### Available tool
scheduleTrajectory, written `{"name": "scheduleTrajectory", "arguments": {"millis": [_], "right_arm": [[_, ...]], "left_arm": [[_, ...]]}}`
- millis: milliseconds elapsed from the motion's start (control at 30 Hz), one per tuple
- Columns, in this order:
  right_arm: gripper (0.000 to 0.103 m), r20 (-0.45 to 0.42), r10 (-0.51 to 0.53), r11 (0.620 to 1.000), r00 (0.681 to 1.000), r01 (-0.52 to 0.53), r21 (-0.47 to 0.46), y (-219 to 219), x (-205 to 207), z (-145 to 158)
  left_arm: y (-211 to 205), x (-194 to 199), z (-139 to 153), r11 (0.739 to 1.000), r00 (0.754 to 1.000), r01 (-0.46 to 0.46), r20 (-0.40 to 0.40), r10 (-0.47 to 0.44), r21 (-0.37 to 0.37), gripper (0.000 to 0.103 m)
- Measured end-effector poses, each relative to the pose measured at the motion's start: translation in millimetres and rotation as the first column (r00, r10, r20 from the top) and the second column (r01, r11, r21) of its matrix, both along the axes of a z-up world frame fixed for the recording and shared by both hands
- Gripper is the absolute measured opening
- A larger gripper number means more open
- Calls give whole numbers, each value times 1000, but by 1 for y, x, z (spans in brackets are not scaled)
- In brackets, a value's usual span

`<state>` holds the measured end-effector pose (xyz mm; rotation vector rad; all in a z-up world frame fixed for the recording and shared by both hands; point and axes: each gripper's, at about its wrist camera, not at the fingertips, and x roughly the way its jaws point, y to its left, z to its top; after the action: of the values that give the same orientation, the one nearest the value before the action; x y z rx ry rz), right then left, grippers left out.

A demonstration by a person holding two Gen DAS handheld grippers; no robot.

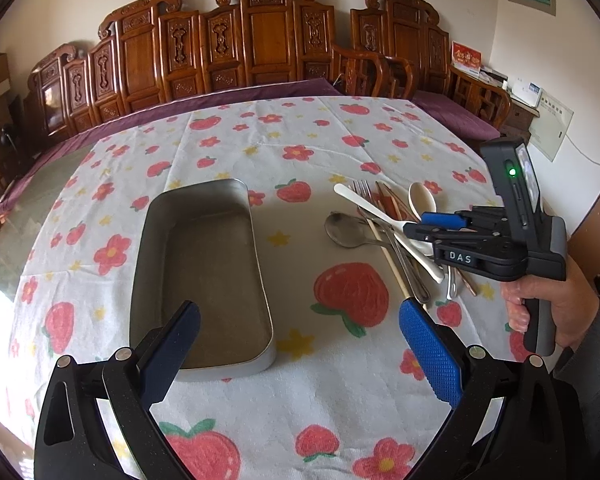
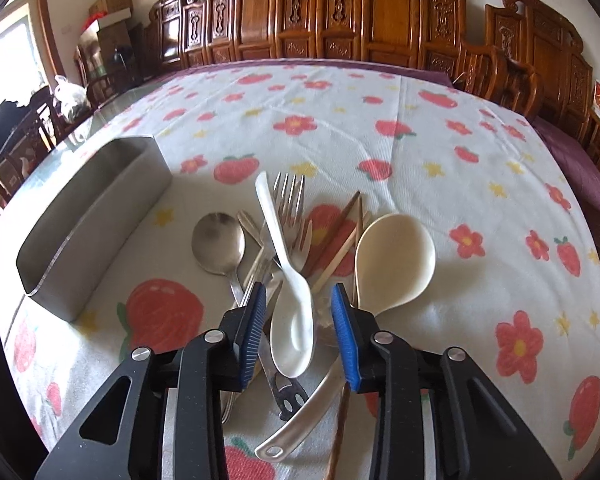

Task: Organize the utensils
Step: 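Reach the right tool into the utensil pile and grasp the long white plastic spoon, then grasp a silver spoon with the left tool while the right tool holds the white spoon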

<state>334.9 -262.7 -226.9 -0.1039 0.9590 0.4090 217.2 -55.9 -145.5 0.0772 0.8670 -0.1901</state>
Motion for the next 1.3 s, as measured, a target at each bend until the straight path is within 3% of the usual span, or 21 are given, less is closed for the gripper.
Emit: {"name": "scheduleTrajectory", "arguments": {"millis": [167, 233, 300, 500, 733, 933, 1100, 1300], "right_arm": [[26, -30, 4, 1000, 1000, -4, 9, 0, 2, -8], [11, -36, 5, 1000, 999, -5, 10, 0, 1, -8], [6, -34, 6, 1000, 999, -6, 7, -2, -1, -7], [6, 4, -16, 996, 1000, 15, 86, -19, -13, 13], [6, 48, -141, 981, 989, 133, 139, -66, -17, 34], [6, 33, -242, 963, 970, 236, 131, -96, -12, 31], [6, 41, -246, 963, 968, 240, 127, -97, -11, 31], [6, 37, -243, 963, 969, 236, 129, -94, -11, 30]], "left_arm": [[-7, -1, -2, 1000, 1000, 6, -9, -6, 4, 96], [-10, -2, -2, 1000, 1000, 8, -7, -8, 14, 96], [-12, -4, -1, 1000, 1000, 7, -7, -7, 19, 96], [-23, -1, -2, 999, 1000, 22, -14, -21, 34, 96], [-52, 15, -11, 997, 997, 65, -42, -63, 34, 96], [-81, 36, -24, 995, 991, 101, -85, -99, 15, 87], [-87, 61, -36, 998, 991, 61, -117, -60, 3, 78], [-80, 94, -50, 999, 992, 6, -126, -1, 40, 78]]}}
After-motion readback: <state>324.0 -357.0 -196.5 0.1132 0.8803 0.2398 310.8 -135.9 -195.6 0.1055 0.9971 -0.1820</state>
